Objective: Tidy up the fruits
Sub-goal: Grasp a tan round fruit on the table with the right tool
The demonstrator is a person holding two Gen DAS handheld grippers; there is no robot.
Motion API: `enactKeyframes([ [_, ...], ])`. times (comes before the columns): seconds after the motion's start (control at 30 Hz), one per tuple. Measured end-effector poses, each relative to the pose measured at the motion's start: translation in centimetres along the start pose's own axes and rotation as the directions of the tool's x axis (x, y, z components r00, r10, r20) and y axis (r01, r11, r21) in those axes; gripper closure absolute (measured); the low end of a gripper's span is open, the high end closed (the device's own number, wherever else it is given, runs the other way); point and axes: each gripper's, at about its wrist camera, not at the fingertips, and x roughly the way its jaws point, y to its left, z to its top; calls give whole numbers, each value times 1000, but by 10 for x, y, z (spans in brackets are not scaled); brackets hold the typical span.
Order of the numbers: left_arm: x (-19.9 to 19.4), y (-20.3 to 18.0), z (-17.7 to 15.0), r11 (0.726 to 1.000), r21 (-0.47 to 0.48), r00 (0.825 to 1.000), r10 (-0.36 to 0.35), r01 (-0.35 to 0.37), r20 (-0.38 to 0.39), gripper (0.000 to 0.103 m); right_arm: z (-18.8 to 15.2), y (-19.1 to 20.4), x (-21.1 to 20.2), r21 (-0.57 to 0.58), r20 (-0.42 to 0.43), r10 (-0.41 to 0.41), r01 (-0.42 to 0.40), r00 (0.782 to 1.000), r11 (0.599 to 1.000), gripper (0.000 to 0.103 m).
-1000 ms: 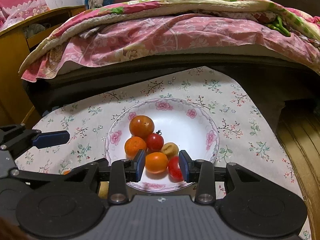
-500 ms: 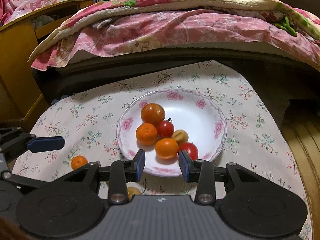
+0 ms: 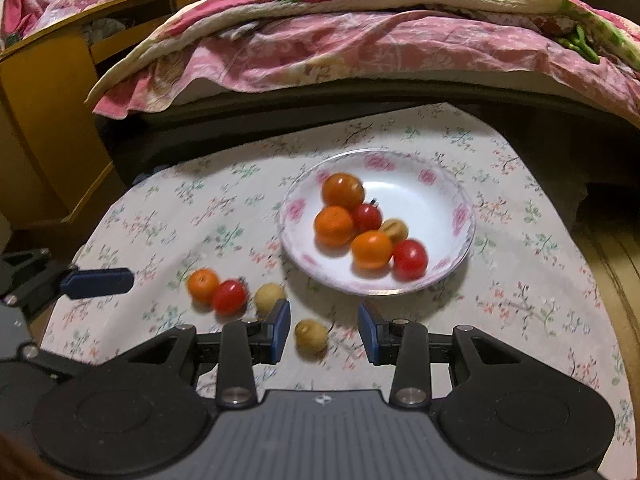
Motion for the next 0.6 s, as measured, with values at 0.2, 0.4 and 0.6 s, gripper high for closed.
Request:
enactKeyframes([
  [0.2, 1, 4, -10, 1000, 15, 1000, 4, -4, -22, 16, -11, 10, 1, -21, -29, 5, -5, 1000, 1000, 63],
  [0.4, 10, 11, -17, 1000, 22, 998, 23, -21, -66, 16, -13, 13, 12, -40, -61, 16, -19, 998, 999, 63],
  [0.6, 16, 27, -33, 999, 20, 995, 27, -25, -101, 16, -17, -4, 23, -13, -109, 13, -14, 994, 1000, 63],
])
